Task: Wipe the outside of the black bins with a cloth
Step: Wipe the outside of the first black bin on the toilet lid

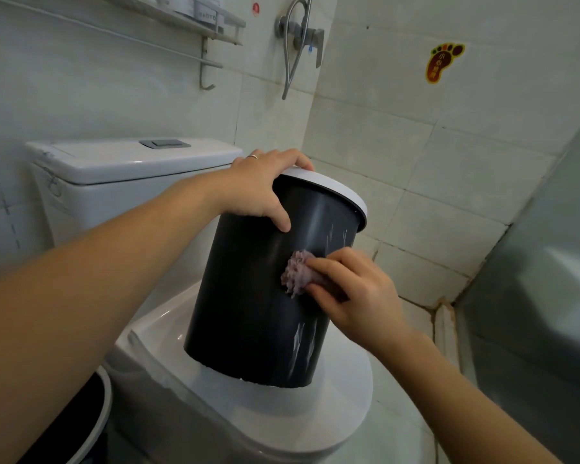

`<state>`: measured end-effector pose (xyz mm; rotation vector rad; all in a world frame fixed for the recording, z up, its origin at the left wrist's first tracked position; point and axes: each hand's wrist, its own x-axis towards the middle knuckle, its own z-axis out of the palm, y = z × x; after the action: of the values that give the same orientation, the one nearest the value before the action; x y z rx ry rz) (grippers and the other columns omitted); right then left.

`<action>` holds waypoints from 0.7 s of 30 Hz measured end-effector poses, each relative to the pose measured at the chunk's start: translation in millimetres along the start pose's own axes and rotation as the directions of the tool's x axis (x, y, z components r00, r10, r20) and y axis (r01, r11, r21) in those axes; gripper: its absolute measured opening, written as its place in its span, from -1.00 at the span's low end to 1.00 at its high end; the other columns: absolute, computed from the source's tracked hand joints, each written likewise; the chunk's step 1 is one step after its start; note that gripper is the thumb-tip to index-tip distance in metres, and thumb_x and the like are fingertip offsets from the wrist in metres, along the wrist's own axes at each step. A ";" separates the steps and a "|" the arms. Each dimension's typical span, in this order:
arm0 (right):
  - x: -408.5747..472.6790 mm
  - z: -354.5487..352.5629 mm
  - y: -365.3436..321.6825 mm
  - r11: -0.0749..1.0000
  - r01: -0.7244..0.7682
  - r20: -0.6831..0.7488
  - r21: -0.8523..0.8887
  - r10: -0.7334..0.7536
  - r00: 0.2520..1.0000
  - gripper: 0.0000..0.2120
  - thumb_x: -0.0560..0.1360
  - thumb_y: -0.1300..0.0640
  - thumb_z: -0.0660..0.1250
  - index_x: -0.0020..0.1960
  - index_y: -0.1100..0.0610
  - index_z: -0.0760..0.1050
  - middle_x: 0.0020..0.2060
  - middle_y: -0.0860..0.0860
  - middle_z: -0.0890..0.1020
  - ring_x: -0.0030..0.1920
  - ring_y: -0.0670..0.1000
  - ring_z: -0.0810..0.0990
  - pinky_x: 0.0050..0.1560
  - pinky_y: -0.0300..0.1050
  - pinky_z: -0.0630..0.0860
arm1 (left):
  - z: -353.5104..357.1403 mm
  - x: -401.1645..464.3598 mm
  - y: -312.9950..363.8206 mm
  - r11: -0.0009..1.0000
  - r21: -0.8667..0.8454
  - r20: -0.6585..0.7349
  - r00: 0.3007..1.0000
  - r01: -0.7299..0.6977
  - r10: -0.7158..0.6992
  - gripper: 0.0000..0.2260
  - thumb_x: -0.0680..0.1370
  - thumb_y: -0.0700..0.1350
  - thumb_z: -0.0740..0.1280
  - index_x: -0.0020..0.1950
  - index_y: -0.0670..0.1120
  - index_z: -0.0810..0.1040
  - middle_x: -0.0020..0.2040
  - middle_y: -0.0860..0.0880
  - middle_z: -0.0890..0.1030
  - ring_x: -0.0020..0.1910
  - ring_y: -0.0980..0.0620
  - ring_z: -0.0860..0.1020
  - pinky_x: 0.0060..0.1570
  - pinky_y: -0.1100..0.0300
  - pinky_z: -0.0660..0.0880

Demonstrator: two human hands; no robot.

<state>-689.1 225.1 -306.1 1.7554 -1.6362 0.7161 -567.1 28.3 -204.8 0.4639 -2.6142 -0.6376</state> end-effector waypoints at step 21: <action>-5.7 11.0 -2.7 0.987 -0.158 -0.063 -0.031 0.155 0.986 -0.78 0.50 0.12 0.45 0.12 0.17 0.64 -0.11 0.07 0.60 -0.15 0.07 0.56 -0.24 0.03 0.55 | 3.4 11.5 -13.9 1.000 0.018 -0.019 1.000 -0.002 0.003 -0.26 0.19 0.04 0.64 0.19 0.42 0.29 0.17 0.16 0.39 0.30 -0.04 0.28 0.34 -0.14 0.32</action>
<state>-687.2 220.6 -317.8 1.5778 -1.7490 0.7988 -575.5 13.3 -211.0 0.4699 -2.6039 -0.6065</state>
